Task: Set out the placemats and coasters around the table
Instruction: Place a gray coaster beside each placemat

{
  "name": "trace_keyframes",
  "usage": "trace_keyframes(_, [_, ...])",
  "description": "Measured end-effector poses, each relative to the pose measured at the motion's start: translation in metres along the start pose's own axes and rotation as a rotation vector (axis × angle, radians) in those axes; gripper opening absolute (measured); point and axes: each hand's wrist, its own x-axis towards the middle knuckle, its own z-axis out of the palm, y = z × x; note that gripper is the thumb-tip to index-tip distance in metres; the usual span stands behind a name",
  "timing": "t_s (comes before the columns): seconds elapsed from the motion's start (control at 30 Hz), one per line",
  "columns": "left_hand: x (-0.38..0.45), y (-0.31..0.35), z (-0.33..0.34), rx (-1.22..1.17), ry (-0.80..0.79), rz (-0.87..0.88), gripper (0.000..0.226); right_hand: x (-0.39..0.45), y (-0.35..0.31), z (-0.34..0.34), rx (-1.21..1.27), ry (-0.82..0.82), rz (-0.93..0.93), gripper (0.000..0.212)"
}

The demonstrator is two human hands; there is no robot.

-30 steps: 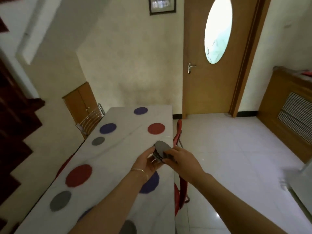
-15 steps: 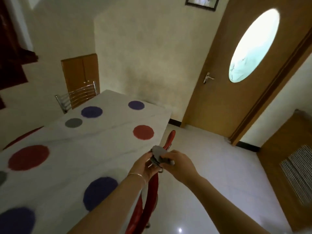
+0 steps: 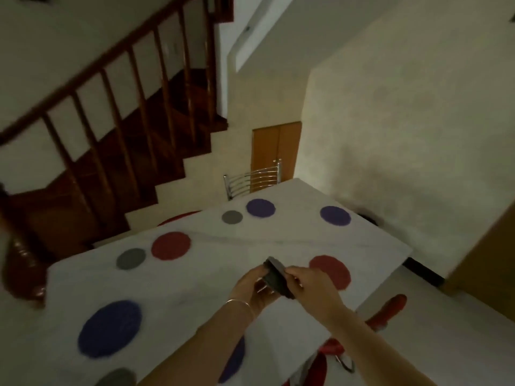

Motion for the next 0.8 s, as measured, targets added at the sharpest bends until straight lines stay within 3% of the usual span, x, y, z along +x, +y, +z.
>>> trace_keyframes(0.2, [-0.008,-0.024,-0.006,-0.194,0.311,0.23,0.023,0.038,0.031,0.009,0.169,-0.072,-0.235,0.011])
trace_keyframes(0.43, [-0.039,-0.056,-0.004,-0.338,0.462,0.303,0.039,0.045,0.041,0.026,0.245,-0.266,-0.41,0.009])
trace_keyframes(0.6, [-0.052,-0.059,-0.03,-0.476,0.49,0.405,0.026,0.043,0.05,0.051,0.319,-0.294,-0.313,0.007])
trace_keyframes(0.7, [-0.054,-0.068,-0.054,-0.548,0.459,0.416,0.018,0.04,0.067,0.073,0.243,-0.341,-0.261,0.01])
trace_keyframes(0.8, [-0.052,-0.085,-0.08,-0.605,0.533,0.392,0.018,0.04,0.084,0.091,0.139,-0.353,-0.251,0.01])
